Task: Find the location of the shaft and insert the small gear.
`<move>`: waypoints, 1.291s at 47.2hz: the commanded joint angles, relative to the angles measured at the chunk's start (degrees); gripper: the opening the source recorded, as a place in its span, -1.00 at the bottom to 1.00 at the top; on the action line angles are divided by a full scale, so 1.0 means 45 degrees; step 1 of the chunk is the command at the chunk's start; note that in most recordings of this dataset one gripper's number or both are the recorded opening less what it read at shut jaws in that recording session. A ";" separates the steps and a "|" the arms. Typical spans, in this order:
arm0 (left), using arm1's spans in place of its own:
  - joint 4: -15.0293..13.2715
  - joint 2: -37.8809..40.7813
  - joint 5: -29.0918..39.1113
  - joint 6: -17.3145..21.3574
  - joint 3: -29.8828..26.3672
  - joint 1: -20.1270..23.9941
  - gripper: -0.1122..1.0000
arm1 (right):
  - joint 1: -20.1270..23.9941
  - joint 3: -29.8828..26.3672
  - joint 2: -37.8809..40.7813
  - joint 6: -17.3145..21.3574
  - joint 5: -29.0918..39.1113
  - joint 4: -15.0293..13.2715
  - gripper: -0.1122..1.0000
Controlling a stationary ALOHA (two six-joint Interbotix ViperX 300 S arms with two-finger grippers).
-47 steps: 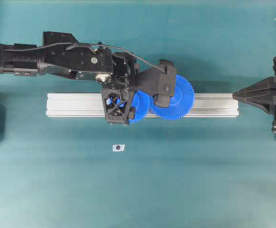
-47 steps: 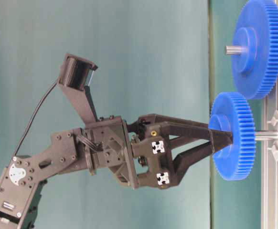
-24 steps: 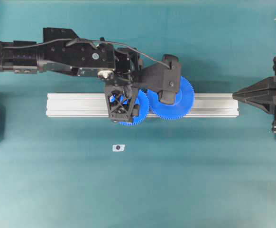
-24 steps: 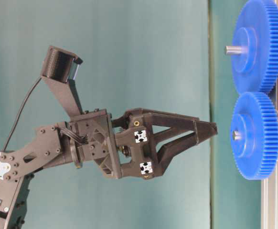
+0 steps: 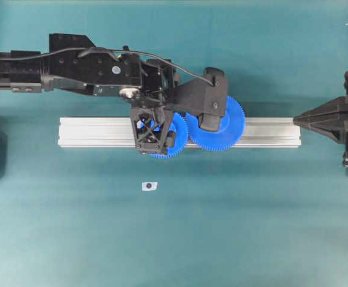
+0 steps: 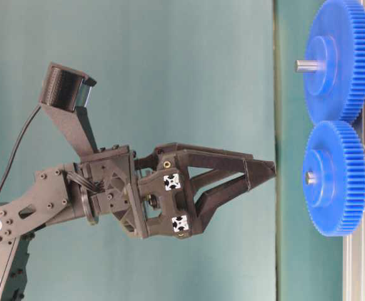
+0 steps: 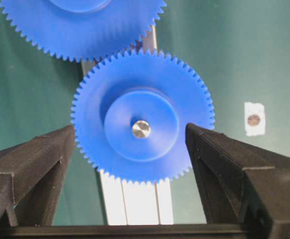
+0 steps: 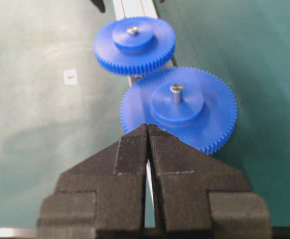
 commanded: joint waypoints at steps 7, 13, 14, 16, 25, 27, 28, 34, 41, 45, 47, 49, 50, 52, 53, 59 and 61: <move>0.0020 -0.0488 0.0098 -0.0039 -0.0215 -0.0059 0.72 | -0.0020 -0.0137 0.0078 0.0137 -0.0098 0.0020 -0.79; 0.0020 -0.0488 0.0215 -0.0039 -0.0215 -0.0059 0.72 | -0.0020 -0.0137 0.0078 0.0137 -0.0098 0.0020 -0.79; 0.0020 -0.0488 0.0234 -0.0039 -0.0215 -0.0059 0.72 | -0.0020 -0.0156 0.0078 0.0137 -0.0098 0.0020 -0.79; 0.0020 -0.0488 0.0254 -0.0039 -0.0234 -0.0059 0.72 | -0.0020 -0.0156 0.0078 0.0137 -0.0098 0.0020 -0.79; 0.0020 -0.0488 0.0332 -0.0215 -0.0293 -0.0078 0.72 | -0.0039 -0.0137 0.0078 0.0137 -0.0098 0.0020 -0.79; 0.0020 -0.0508 0.0352 -0.0273 -0.0313 -0.0098 0.72 | -0.0020 -0.0137 0.0078 0.0137 -0.0098 0.0020 -0.79; 0.0020 -0.0527 0.0371 -0.0293 -0.0293 -0.0098 0.72 | -0.0020 -0.0156 0.0098 0.0137 -0.0098 0.0020 -0.79; 0.0020 -0.0586 0.0488 -0.0352 -0.0313 -0.0117 0.72 | -0.0020 -0.0137 0.0078 0.0137 -0.0098 0.0020 -0.79; 0.0020 -0.0801 0.0508 -0.0430 -0.0293 -0.0137 0.72 | -0.0020 -0.0117 0.0078 0.0137 -0.0117 0.0020 -0.79; 0.0020 -0.0918 0.0488 -0.0469 -0.0273 -0.0137 0.72 | -0.0020 -0.0117 0.0078 0.0195 -0.0098 0.0020 -0.79; 0.0020 -0.0977 0.0508 -0.0469 -0.0254 -0.0117 0.72 | -0.0039 -0.0117 0.0078 0.0234 -0.0098 0.0020 -0.79; 0.0020 -0.1055 0.0508 -0.0488 -0.0234 -0.0137 0.72 | -0.0020 -0.0117 0.0078 0.0215 -0.0098 0.0020 -0.79; 0.0020 -0.1074 0.0508 -0.0488 -0.0234 -0.0117 0.72 | -0.0020 -0.0117 0.0078 0.0234 -0.0098 0.0020 -0.79; 0.0020 -0.1133 0.0508 -0.0488 -0.0215 -0.0137 0.72 | -0.0020 -0.0117 0.0078 0.0234 -0.0098 0.0020 -0.79; 0.0020 -0.1133 0.0508 -0.0488 -0.0215 -0.0137 0.72 | -0.0020 -0.0117 0.0078 0.0234 -0.0098 0.0020 -0.79; 0.0039 -0.1172 0.0684 -0.0488 -0.0215 -0.0137 0.72 | -0.0020 -0.0117 0.0098 0.0215 -0.0098 0.0020 -0.79; 0.0039 -0.1191 0.0723 -0.0488 -0.0215 -0.0137 0.72 | -0.0020 -0.0117 0.0078 0.0234 -0.0098 0.0020 -0.79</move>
